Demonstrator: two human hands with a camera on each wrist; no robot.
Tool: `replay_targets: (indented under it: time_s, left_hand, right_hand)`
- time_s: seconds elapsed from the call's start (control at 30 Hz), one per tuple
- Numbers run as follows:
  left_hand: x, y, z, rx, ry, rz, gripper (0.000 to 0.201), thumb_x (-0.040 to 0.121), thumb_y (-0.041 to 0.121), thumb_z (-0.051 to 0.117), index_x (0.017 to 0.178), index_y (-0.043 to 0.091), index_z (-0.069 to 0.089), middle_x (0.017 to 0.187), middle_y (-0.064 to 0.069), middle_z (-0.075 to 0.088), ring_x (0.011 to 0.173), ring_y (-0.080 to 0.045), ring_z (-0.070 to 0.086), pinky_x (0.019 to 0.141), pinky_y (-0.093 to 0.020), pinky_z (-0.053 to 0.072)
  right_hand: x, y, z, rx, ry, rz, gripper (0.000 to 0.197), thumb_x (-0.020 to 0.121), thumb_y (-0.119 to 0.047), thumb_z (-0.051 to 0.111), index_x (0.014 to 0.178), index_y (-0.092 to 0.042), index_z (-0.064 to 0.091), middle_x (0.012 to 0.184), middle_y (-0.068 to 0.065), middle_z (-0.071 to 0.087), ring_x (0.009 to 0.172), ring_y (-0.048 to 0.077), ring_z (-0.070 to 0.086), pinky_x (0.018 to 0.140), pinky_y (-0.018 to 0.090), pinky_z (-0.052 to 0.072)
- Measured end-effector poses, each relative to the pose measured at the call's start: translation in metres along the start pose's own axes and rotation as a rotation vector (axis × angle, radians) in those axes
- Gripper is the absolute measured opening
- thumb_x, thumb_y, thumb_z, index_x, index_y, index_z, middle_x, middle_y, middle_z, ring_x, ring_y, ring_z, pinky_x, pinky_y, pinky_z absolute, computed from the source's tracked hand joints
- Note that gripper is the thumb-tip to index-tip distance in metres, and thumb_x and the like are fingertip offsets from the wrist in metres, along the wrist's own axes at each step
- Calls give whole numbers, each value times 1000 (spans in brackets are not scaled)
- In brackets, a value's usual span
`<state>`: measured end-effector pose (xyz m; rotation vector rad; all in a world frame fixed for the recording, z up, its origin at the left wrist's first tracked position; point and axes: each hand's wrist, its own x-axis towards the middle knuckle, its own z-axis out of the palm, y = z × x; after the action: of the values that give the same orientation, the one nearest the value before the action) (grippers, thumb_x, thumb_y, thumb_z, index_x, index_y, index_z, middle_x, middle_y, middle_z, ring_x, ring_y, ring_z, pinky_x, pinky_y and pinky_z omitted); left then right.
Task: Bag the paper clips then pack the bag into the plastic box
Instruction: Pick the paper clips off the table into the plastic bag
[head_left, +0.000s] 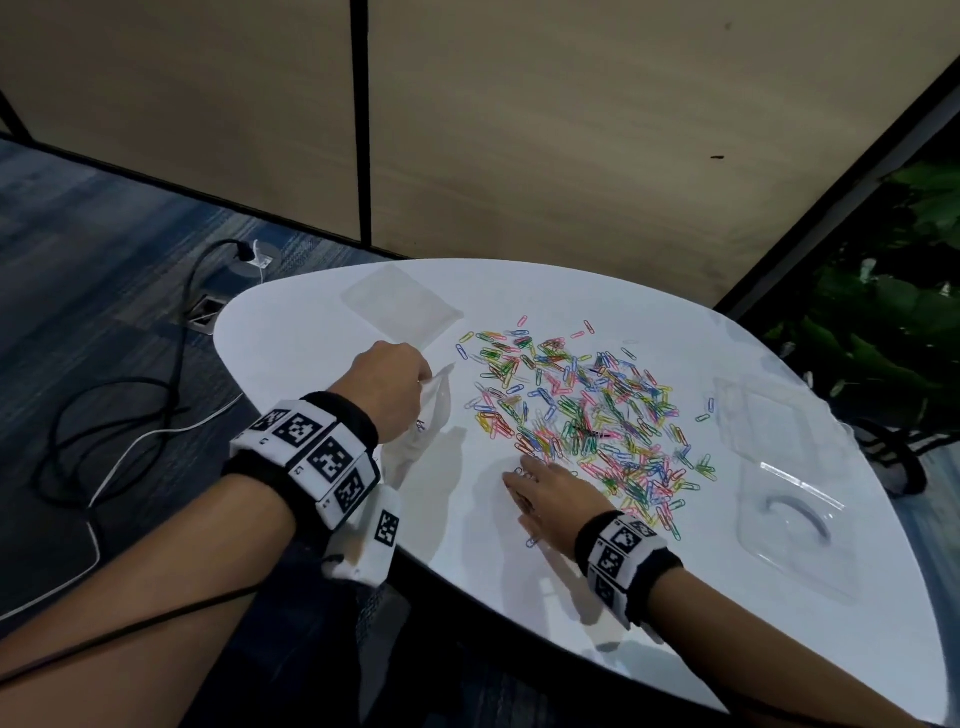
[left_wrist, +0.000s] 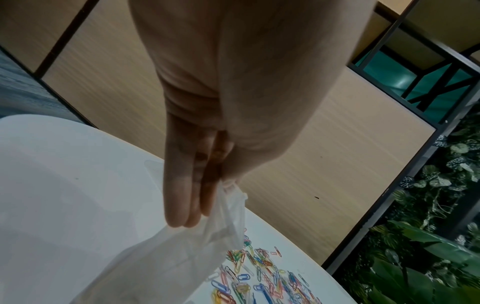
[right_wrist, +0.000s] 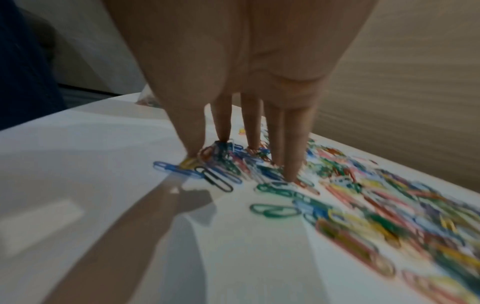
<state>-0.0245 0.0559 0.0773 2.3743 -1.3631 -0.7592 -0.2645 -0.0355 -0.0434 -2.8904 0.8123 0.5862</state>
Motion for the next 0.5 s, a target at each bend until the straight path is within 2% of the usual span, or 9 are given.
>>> replay_targets:
  time_s: [0.03, 0.07, 0.1, 0.17, 0.2, 0.27, 0.33, 0.43, 0.5]
  left_hand:
    - [0, 2, 1, -2, -7, -4, 30, 95, 0, 46, 108, 5, 73, 96, -19, 73, 91, -38, 70, 85, -44, 61]
    - [-1, 3, 2, 3, -15, -5, 30, 95, 0, 46, 110, 5, 72, 96, -19, 73, 91, -38, 70, 85, -44, 60]
    - [-1, 5, 3, 11, -22, 1, 30, 95, -1, 46, 108, 6, 73, 95, -19, 73, 90, -38, 71, 85, -43, 61]
    - [0, 8, 5, 42, -32, 21, 30, 92, -3, 47, 95, 16, 70, 91, -17, 73, 85, -37, 71, 83, -43, 61]
    - [1, 8, 6, 57, -35, 26, 29, 90, -4, 47, 89, 21, 62, 86, -16, 72, 79, -35, 69, 82, -44, 61]
    - [2, 10, 7, 65, -32, 26, 29, 88, -4, 47, 86, 24, 52, 80, -16, 70, 69, -30, 62, 80, -43, 60]
    - [3, 12, 7, 51, -36, 27, 30, 88, -4, 47, 86, 22, 62, 89, -19, 74, 72, -32, 66, 80, -44, 62]
    - [3, 13, 9, 31, -49, 20, 28, 91, -2, 47, 99, 5, 73, 94, -19, 75, 86, -35, 73, 83, -43, 62]
    - [2, 16, 10, 31, -54, 25, 27, 92, -2, 47, 95, 6, 72, 94, -19, 75, 87, -35, 73, 83, -43, 62]
  right_hand:
    - [3, 2, 6, 36, 46, 8, 31, 93, -16, 57, 123, -17, 51, 127, 10, 49, 109, 33, 56, 75, 39, 53]
    - [6, 3, 9, 40, 80, 14, 21, 90, -10, 59, 110, -15, 58, 111, 9, 55, 94, 30, 61, 65, 34, 49]
    - [9, 4, 12, 32, 108, 19, 14, 89, -6, 60, 101, -13, 63, 100, 8, 57, 85, 27, 61, 61, 32, 46]
    - [13, 4, 9, 83, 126, 57, 15, 91, -4, 55, 96, -10, 67, 97, 8, 60, 84, 26, 61, 66, 31, 49]
    - [14, 5, 4, 137, 136, 91, 17, 91, -4, 54, 95, -9, 69, 97, 7, 62, 85, 25, 63, 69, 30, 49]
    - [15, 9, -6, 321, 191, 210, 18, 89, -4, 57, 93, -12, 73, 92, 4, 68, 82, 20, 65, 70, 22, 48]
    - [14, 15, -18, 603, 260, 370, 15, 84, -4, 66, 91, -13, 77, 85, 2, 73, 76, 16, 67, 73, 20, 53]
    - [12, 27, -35, 1069, 273, 549, 17, 78, -2, 76, 92, -11, 77, 81, 5, 75, 71, 18, 73, 76, 31, 61]
    - [10, 29, -51, 1374, 292, 571, 18, 77, 2, 77, 93, -5, 76, 86, 16, 75, 76, 28, 75, 80, 40, 61]
